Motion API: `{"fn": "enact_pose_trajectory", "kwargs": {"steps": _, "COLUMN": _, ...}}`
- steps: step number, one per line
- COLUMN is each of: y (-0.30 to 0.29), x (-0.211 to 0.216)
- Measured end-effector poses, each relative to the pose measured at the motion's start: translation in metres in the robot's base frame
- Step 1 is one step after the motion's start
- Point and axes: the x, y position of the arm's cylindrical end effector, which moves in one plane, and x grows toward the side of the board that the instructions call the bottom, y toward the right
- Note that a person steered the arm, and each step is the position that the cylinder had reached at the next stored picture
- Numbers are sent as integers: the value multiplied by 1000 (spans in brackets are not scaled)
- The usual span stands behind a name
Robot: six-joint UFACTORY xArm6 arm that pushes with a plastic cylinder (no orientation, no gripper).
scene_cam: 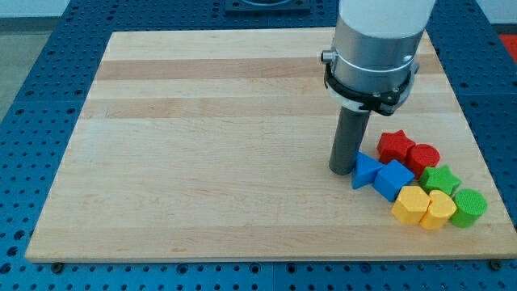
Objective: Point your arm at green circle
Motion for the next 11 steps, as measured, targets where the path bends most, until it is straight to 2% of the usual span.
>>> {"fn": "enact_pose_trajectory", "kwargs": {"steps": 1, "y": -4, "x": 0}}
{"fn": "enact_pose_trajectory", "kwargs": {"steps": 2, "y": -35, "x": 9}}
{"fn": "enact_pose_trajectory", "kwargs": {"steps": 3, "y": -50, "x": 50}}
{"fn": "enact_pose_trajectory", "kwargs": {"steps": 4, "y": -31, "x": 90}}
{"fn": "enact_pose_trajectory", "kwargs": {"steps": 5, "y": 11, "x": 112}}
{"fn": "enact_pose_trajectory", "kwargs": {"steps": 6, "y": 43, "x": 113}}
{"fn": "enact_pose_trajectory", "kwargs": {"steps": 8, "y": 163, "x": 109}}
{"fn": "enact_pose_trajectory", "kwargs": {"steps": 11, "y": 156, "x": 89}}
